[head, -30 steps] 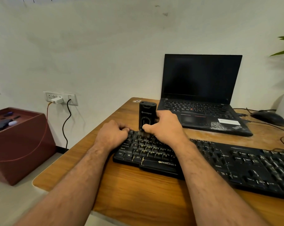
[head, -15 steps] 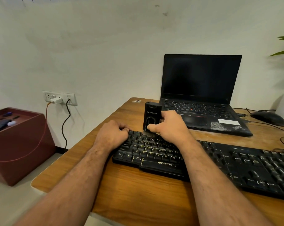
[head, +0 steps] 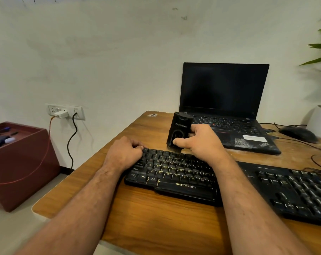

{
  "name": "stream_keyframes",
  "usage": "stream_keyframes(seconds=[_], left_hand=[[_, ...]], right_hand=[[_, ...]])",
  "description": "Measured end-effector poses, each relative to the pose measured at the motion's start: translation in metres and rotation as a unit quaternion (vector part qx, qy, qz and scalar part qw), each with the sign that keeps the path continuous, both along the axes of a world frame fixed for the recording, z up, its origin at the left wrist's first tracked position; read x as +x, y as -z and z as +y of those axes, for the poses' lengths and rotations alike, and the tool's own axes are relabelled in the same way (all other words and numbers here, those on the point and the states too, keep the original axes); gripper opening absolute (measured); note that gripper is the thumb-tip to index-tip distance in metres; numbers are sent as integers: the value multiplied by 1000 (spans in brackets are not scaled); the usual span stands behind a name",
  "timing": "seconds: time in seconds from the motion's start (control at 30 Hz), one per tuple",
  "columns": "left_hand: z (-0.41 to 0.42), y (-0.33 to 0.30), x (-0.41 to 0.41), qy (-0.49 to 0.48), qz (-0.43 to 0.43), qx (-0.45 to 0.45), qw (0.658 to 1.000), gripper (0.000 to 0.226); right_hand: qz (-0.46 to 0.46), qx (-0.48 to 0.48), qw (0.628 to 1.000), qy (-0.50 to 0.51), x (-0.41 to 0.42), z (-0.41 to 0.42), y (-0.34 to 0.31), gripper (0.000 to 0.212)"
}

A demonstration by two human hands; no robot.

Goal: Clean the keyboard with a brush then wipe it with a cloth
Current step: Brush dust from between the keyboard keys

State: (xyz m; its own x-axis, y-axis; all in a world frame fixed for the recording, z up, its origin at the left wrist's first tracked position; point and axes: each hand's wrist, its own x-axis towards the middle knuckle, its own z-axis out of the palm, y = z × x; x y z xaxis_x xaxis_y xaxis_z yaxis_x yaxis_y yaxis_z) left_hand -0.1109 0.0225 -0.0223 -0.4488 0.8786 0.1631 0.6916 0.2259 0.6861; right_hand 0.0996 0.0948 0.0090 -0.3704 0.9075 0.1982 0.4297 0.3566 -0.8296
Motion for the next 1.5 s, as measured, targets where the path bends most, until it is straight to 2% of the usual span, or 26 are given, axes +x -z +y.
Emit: stream_keyframes(seconds=[0.13, 0.23, 0.3, 0.4, 0.47, 0.57, 0.73, 0.83, 1.0, 1.13, 1.27, 1.4, 1.5], left_hand=[[0, 0, 0, 2, -1, 2, 1000, 21], [0, 1, -1, 3, 0, -2, 1000, 21], [1, 2, -2, 5, 3, -2, 1000, 22], [2, 2, -2, 8, 7, -1, 1000, 21], [1, 2, -2, 4, 12, 2, 1000, 22], [1, 3, -2, -7, 37, 11, 999, 26], [1, 2, 0, 7, 14, 6, 1000, 22], [1, 3, -1, 0, 11, 7, 1000, 17], [1, 2, -1, 3, 8, 0, 1000, 18], [0, 3, -1, -2, 14, 7, 1000, 17], [1, 3, -1, -2, 9, 7, 1000, 22], [0, 5, -2, -7, 17, 12, 1000, 24], [1, 5, -3, -12, 20, 7, 1000, 20]], right_hand=[[-37, 28, 996, 80, -4, 0, 6, 25], [8, 4, 1000, 8, -7, -5, 1, 24], [-3, -16, 999, -34, -15, -13, 2, 29], [-80, 73, 993, 35, -32, -22, 6, 28], [-94, 114, 988, 35, -38, -25, 4, 27], [-74, 84, 992, -51, -43, -32, 3, 25], [-68, 88, 994, -10, -41, -29, 4, 22], [-32, 23, 996, -80, -36, -31, 2, 30], [-60, 73, 995, -7, -37, -30, 3, 23], [-36, 28, 995, -92, -34, -34, 2, 27], [-58, 74, 995, -26, -38, -35, 4, 25], [-51, 42, 991, -112, -31, -43, 1, 28], [-62, 78, 992, -73, -31, -48, 4, 20]])
